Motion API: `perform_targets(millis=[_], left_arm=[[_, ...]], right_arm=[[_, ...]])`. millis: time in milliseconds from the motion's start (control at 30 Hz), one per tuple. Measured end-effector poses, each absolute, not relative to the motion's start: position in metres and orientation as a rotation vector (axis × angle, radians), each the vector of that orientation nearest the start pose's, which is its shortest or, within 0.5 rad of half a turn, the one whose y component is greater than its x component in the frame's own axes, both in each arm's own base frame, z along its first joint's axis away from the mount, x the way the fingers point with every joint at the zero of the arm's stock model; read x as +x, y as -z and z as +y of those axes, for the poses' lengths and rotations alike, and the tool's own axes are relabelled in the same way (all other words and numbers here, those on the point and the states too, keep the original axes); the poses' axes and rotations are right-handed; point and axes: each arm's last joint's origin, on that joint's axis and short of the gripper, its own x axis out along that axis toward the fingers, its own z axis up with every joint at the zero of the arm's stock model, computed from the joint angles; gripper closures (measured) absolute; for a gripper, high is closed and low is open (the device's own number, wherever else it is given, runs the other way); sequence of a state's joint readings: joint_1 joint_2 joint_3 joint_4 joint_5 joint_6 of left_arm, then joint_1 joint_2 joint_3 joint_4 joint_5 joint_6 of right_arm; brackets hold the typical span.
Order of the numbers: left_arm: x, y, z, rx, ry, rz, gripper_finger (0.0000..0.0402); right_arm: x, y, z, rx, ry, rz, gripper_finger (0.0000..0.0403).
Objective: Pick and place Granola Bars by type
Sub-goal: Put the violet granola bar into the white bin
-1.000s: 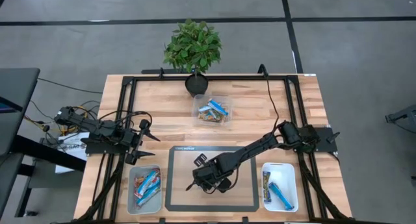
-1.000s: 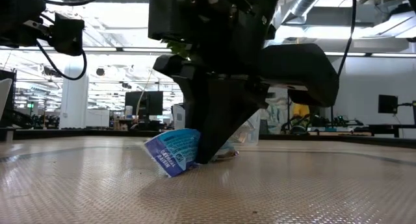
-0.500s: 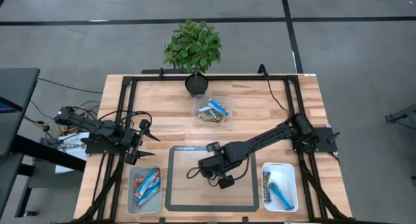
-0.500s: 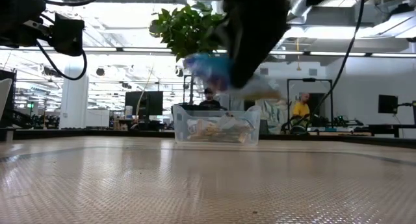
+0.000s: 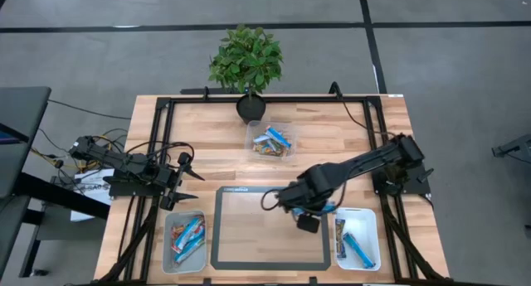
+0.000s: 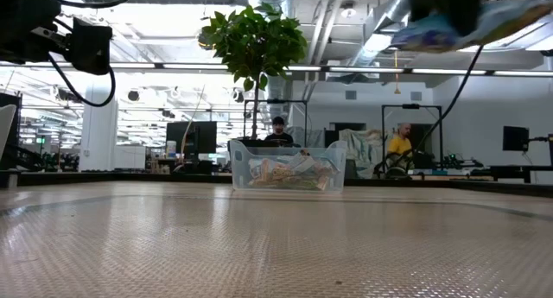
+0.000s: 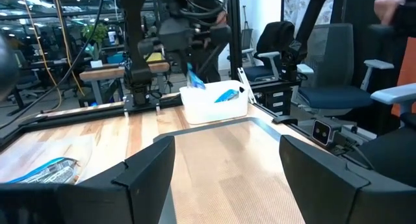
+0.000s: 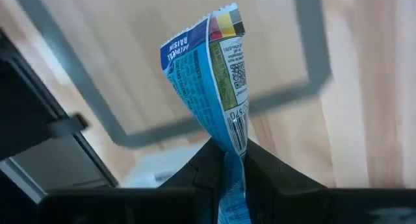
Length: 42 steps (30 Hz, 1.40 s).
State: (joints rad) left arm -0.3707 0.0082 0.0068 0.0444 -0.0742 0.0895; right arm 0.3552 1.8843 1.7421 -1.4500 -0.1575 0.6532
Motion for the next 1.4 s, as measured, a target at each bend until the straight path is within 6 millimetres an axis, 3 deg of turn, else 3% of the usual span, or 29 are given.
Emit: perform_targets(millis=[233, 500, 767, 1167, 1400], left_arm=[[0.092, -0.169, -0.033, 0.077, 0.295, -0.055, 0.0132], [0.092, -0.17, -0.033, 0.079, 0.294, -0.056, 0.0132], [0.092, -0.17, -0.033, 0.077, 0.295, -0.055, 0.0132], [0.092, -0.17, -0.033, 0.082, 0.294, -0.056, 0.0132], [0.092, -0.169, -0.033, 0.076, 0.294, -0.055, 0.0132]], right_arm=[[0.283, -0.29, 0.134, 0.471, 0.338, 1.691, 0.0362], [0.247, -0.271, 0.138, 0.755, 0.433, 1.646, 0.0364], [0.21, -0.256, 0.149, 0.863, 0.512, 1.671, 0.0363], [0.187, -0.215, 0.169, 0.896, 0.52, 1.668, 0.0359], [0.183, -0.201, 0.167, 0.9, 0.522, 1.667, 0.0301]])
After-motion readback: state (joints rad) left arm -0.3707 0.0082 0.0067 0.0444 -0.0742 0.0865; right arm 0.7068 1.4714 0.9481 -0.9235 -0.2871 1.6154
